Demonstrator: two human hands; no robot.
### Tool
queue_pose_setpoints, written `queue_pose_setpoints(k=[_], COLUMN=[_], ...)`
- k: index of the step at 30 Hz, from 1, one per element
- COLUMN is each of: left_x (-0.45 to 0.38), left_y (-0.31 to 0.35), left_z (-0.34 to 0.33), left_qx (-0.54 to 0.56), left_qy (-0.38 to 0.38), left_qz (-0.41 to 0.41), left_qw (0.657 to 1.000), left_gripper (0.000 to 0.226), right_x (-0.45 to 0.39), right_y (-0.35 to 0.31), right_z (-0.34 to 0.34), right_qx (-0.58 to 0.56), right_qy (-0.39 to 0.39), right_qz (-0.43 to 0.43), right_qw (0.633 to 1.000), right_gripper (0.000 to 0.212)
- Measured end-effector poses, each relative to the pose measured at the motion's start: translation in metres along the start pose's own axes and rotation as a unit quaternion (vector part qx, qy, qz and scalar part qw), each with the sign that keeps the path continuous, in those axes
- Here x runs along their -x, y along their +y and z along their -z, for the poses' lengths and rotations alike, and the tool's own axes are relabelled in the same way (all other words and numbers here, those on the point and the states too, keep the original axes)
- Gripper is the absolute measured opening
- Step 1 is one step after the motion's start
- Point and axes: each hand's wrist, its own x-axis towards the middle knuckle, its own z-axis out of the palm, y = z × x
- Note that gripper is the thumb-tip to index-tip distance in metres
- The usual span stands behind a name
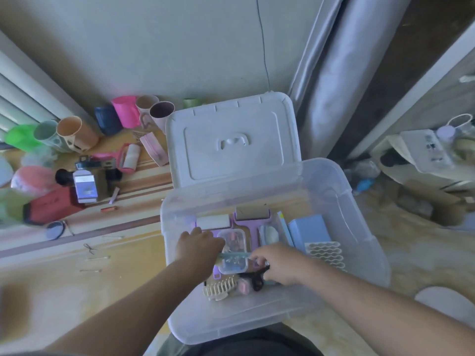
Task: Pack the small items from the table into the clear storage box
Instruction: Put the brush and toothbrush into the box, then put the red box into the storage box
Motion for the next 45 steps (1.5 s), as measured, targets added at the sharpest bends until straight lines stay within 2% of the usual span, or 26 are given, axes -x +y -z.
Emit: queue_pose_setpoints(k=[3, 6, 10, 14, 16, 19, 22, 24, 28, 32, 35, 37, 39, 42, 45], left_x=[-0.003, -0.009, -0.017, -0.021, -0.016, 0.0, 0.022, 0.03, 0.034, 0.028, 0.023, 0.023, 0.027, 0.031, 0.027], left_y=[-0.003, -0.005, 0.001, 0.012, 0.013, 0.015, 0.02, 0.023, 0.023, 0.018, 0.001, -0.023, -0.055, -0.117, -0.189], left_z=[0.011, 0.021, 0.03, 0.019, 0.011, 0.001, -0.012, -0.019, -0.02, -0.014, 0.0, 0.012, 0.022, 0.018, -0.008], left_qx=[0.03, 0.098, 0.195, 0.24, 0.186, 0.136, 0.09, 0.079, 0.132, 0.237, 0.324, 0.387, 0.403, 0.399, 0.395], left_qy=[0.059, 0.097, 0.104, 0.099, 0.119, 0.107, 0.018, 0.003, 0.015, 0.108, 0.207, 0.256, 0.311, 0.363, 0.357], left_qz=[0.001, -0.004, -0.002, -0.005, -0.009, -0.056, -0.088, -0.076, -0.043, -0.019, -0.02, -0.017, 0.003, 0.065, 0.138], left_qw=[0.998, 0.99, 0.975, 0.966, 0.975, 0.983, 0.992, 0.994, 0.99, 0.965, 0.923, 0.886, 0.861, 0.839, 0.835], left_gripper=[0.026, 0.019, 0.026, 0.053, 0.073, 0.066, 0.059, 0.058, 0.063, 0.065, 0.056, 0.048, 0.041, 0.034, 0.032], right_x=[0.005, 0.009, 0.001, -0.025, -0.038, -0.057, -0.076, -0.088, -0.098, -0.075, -0.052, -0.042, -0.04, -0.051, -0.078], right_y=[0.007, 0.002, -0.001, 0.013, 0.018, 0.011, -0.009, -0.02, -0.028, -0.021, -0.019, -0.03, -0.055, -0.109, -0.175], right_z=[0.013, 0.021, 0.039, 0.056, 0.06, 0.06, 0.054, 0.048, 0.036, 0.028, 0.025, 0.03, 0.038, 0.051, 0.055], right_qx=[0.052, 0.086, 0.126, 0.189, 0.208, 0.217, 0.216, 0.207, 0.179, 0.128, 0.092, 0.087, 0.089, 0.088, 0.078], right_qy=[0.123, 0.196, 0.285, 0.279, 0.265, 0.251, 0.246, 0.266, 0.291, 0.29, 0.315, 0.368, 0.429, 0.494, 0.513], right_qz=[0.022, 0.065, 0.108, 0.078, 0.047, 0.021, 0.042, 0.055, 0.084, 0.121, 0.119, 0.133, 0.172, 0.242, 0.301], right_qw=[0.991, 0.975, 0.944, 0.938, 0.94, 0.943, 0.944, 0.94, 0.936, 0.941, 0.937, 0.916, 0.882, 0.83, 0.8], right_gripper=[0.032, 0.041, 0.018, 0.008, 0.014, 0.02, 0.02, 0.008, 0.01, 0.042, 0.05, 0.051, 0.048, 0.038, 0.03])
